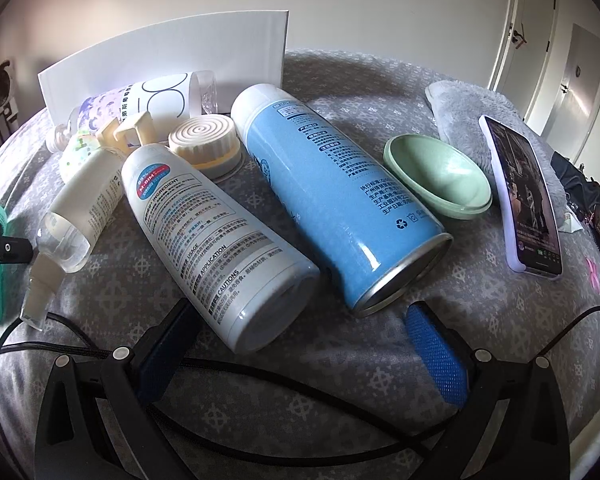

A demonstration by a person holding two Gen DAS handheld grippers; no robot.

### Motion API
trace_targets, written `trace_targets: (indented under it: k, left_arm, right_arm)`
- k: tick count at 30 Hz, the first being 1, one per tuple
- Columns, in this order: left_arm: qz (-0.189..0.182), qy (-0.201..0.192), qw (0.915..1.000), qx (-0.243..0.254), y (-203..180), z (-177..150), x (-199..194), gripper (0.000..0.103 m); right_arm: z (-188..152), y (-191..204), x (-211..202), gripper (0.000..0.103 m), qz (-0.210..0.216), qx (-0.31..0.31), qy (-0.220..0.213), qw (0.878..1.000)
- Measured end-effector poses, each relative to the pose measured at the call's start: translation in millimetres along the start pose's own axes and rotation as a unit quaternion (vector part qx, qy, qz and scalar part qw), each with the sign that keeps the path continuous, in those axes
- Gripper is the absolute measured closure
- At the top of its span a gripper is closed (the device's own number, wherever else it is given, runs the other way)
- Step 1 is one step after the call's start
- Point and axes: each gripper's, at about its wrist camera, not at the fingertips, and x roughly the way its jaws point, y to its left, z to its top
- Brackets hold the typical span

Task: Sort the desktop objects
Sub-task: 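Lower the left gripper onto the teal bottle and grasp it, then lift the teal bottle into the white box and release it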

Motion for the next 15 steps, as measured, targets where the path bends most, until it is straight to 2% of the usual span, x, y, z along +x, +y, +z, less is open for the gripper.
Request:
trace_targets:
  k: [2,4,5,10,15]
  left_arm:
    - [0.000,-0.006,1.0000,0.003,-2,-1,-7,0.048]
    - [-0.009,-0.008,0.9999,-0.004,1,-3,-13,0.064]
    - [-0.015,-0.009,0.9998,-0.011,3,-4,-16,0.069]
    - [-0.048,-0.041,0.9975,-0.033,13,-9,-32,0.070]
    - [-0.059,-0.085,0.9946,-0.012,5,-8,-58,0.070]
  right_arm:
    - [0,0,0,0.000,0.000,0.000,0.000,1.000]
    - [0,0,0,0.000,0.000,0.000,0.000,1.000]
    - [0,0,0,0.000,0.000,0.000,0.000,1.000]
    - [0,0,0,0.000,0.000,0.000,0.000,1.000]
    - [0,0,0,0.000,0.000,0.000,0.000,1.000]
